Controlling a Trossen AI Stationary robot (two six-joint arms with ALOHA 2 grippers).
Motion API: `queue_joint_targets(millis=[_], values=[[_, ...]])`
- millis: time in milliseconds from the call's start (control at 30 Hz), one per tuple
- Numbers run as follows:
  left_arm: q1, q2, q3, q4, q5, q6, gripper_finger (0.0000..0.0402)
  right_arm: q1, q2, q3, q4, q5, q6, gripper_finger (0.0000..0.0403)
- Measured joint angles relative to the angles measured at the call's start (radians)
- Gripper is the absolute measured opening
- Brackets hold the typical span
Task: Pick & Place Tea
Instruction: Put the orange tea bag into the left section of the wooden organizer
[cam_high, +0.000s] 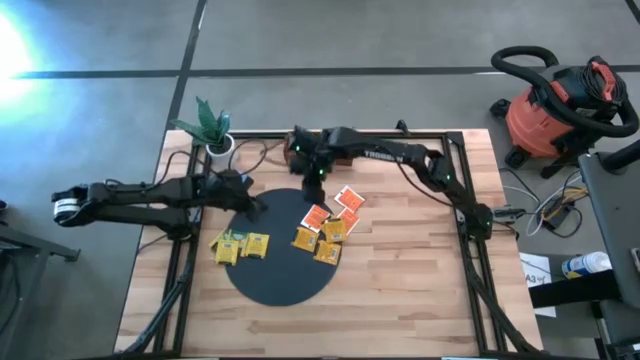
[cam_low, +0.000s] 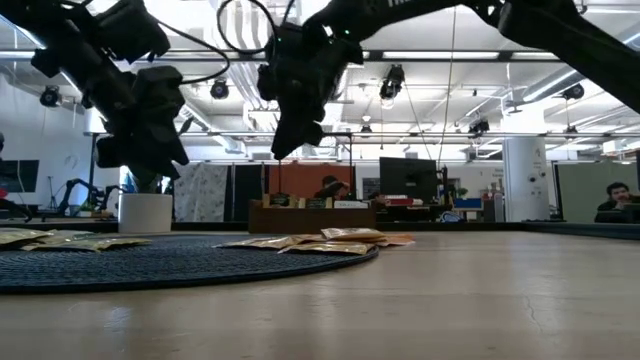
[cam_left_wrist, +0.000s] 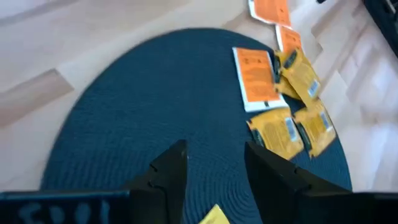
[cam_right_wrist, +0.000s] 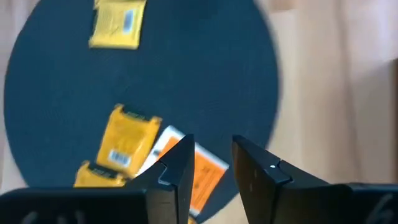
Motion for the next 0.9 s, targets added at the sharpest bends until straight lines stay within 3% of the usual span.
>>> queue_joint_targets(millis=[300, 467, 567, 800, 900], values=[[-0.077, 0.000, 0.000, 0.001, -0.057, 0.017, 0.0154, 0.084, 0.000, -0.008, -0.196, 0.020, 0.116, 0.0081], [-0.081, 0.000, 0.000, 0.001, -0.064, 0.082, 0.0154, 0.140, -0.044, -0.063, -0.173, 0.050, 0.180, 0.0067], [-0.081, 0.000, 0.000, 0.003, -0.065, 0.122, 0.0154, 0.183, -0.105, -0.143, -0.094, 0.149, 0.255, 0.0061], [-0.081, 0.000, 0.000, 0.015, -0.065, 0.191, 0.0154, 0.279, -0.330, -0.434, 0.121, 0.534, 0.461, 0.0060], [-0.081, 0.000, 0.000, 0.039, -0.064, 0.215, 0.0154, 0.302, -0.440, -0.582, 0.184, 0.594, 0.593, 0.0061]])
